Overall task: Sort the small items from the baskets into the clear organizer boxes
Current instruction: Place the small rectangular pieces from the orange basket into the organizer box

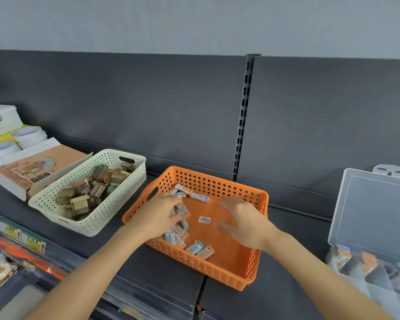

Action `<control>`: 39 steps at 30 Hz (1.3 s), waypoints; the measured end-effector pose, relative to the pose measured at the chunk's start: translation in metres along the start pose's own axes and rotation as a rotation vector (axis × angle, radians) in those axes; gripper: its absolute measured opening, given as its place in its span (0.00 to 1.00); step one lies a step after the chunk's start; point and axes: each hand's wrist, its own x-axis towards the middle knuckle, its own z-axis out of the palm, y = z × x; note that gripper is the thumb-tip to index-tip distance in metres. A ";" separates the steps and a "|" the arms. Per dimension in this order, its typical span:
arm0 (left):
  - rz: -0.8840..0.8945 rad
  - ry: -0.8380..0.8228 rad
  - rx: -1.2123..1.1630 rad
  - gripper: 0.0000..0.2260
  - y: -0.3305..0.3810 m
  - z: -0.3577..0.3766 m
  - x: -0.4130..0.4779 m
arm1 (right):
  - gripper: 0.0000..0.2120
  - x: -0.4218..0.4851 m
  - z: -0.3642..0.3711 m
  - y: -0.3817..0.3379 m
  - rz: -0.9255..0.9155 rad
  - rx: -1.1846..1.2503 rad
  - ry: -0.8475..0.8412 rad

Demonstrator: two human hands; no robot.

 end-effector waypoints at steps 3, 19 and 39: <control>0.000 -0.045 0.062 0.20 0.001 0.001 0.016 | 0.23 0.006 0.005 0.006 -0.009 0.010 -0.007; 0.217 -0.505 0.231 0.29 -0.018 -0.001 0.081 | 0.20 0.006 0.008 0.004 0.088 0.012 0.067; 0.382 -0.216 0.002 0.10 -0.040 0.016 0.077 | 0.24 0.026 0.049 -0.023 -0.014 -0.146 -0.459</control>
